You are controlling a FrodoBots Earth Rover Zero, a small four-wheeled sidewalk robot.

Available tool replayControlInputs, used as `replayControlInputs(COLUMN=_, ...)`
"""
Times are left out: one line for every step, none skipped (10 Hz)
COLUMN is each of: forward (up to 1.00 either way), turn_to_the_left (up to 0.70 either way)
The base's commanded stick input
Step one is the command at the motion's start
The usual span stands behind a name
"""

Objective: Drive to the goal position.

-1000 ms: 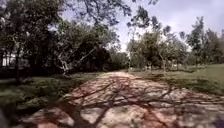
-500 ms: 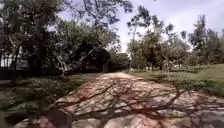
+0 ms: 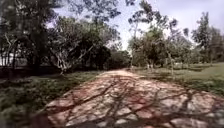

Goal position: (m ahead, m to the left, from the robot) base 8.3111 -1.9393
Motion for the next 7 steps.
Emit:
replayControlInputs(forward=0.70, turn_to_the_left=0.00)
replayControlInputs(forward=0.70, turn_to_the_left=0.00)
replayControlInputs(forward=0.70, turn_to_the_left=0.00)
replayControlInputs(forward=0.70, turn_to_the_left=0.00)
replayControlInputs(forward=0.70, turn_to_the_left=0.00)
replayControlInputs(forward=0.70, turn_to_the_left=0.00)
replayControlInputs(forward=0.70, turn_to_the_left=0.00)
